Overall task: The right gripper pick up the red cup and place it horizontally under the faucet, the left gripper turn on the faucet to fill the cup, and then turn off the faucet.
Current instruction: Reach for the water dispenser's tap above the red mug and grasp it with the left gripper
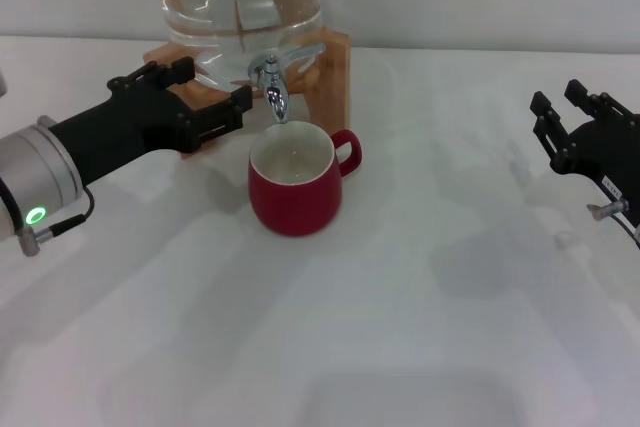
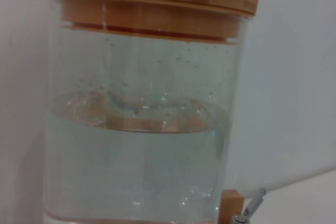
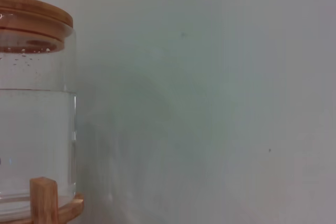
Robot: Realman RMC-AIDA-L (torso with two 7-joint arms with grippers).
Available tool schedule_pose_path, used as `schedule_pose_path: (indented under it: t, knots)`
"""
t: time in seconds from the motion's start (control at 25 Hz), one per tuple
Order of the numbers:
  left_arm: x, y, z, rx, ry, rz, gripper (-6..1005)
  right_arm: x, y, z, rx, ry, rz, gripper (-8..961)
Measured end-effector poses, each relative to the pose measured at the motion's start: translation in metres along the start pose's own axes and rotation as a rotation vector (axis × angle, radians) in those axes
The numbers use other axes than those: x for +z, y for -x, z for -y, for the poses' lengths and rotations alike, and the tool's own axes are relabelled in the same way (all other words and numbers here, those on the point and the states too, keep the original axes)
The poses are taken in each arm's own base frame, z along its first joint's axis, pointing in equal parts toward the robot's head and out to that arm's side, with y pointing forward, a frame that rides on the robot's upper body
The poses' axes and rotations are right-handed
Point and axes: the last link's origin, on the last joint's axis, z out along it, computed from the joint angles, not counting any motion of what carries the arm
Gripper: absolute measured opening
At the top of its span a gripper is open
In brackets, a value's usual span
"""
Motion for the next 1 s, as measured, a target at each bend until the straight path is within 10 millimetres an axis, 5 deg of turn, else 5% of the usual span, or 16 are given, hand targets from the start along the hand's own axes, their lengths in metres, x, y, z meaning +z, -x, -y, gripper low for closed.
schedule_pose_path:
  t: [0.48, 1.0]
  knots:
    - [-0.008, -0.031, 0.004, -0.006, 0.050, 0.086, 880, 0.003, 0.002, -0.001, -0.002, 0.006, 0.004, 426]
    - [0.012, -0.066, 0.007, 0.106, 0.118, 0.194, 879, 0.004, 0.002, -0.003, -0.003, 0.017, 0.006, 425]
